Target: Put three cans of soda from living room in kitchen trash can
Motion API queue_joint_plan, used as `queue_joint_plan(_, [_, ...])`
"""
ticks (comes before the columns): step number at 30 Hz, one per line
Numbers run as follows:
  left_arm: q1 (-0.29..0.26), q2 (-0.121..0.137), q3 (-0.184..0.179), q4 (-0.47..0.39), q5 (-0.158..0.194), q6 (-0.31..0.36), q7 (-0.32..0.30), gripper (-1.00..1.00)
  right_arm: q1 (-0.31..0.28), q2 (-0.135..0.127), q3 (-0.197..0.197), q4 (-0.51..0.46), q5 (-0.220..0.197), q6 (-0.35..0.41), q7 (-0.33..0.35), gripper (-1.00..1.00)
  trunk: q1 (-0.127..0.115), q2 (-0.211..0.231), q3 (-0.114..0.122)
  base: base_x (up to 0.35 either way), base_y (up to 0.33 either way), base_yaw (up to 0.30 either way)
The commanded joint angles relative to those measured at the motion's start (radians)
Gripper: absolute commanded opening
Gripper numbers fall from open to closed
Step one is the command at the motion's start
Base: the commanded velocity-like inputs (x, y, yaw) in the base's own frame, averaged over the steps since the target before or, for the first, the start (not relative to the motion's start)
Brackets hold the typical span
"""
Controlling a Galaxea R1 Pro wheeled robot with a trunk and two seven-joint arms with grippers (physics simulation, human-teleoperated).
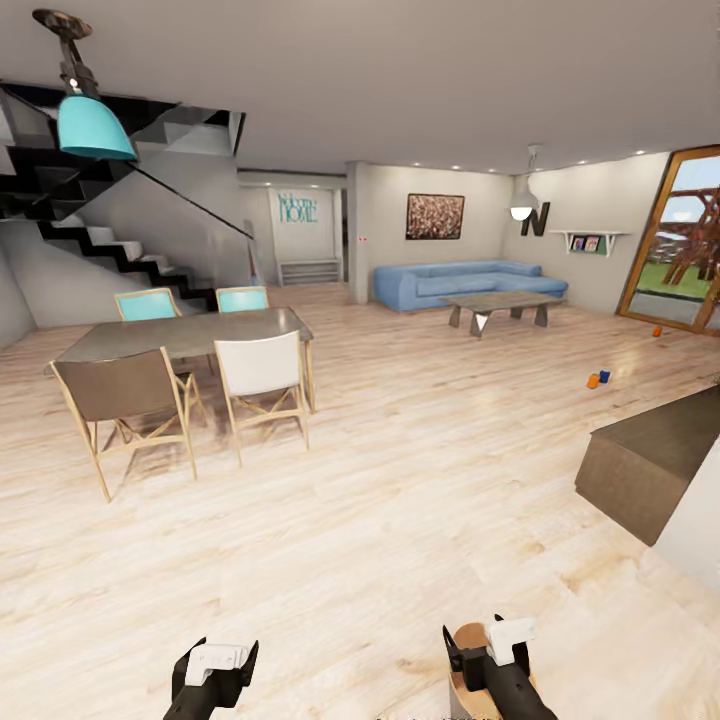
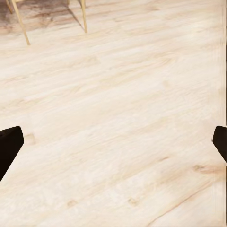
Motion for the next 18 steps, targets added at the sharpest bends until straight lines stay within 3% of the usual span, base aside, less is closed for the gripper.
queue_joint_plan(1, [0.0, 0.0, 0.0, 0.0, 0.0, 0.0, 0.0, 1.0, 0.0, 0.0, -0.001, 0.0, 0.0, 0.0, 0.0, 1.0, 0.0, 0.0, -0.001, 0.0, 0.0, -0.156])
queue_joint_plan(18, [0.0, 0.0, -0.001, 0.0, 0.0, 0.0, 0.0, 1.0, 0.0, 0.001, 0.0, -0.001, 0.001, 0.0, 0.0, 1.0, 0.0, 0.0, -0.021, 0.0, 0.0, -0.158])
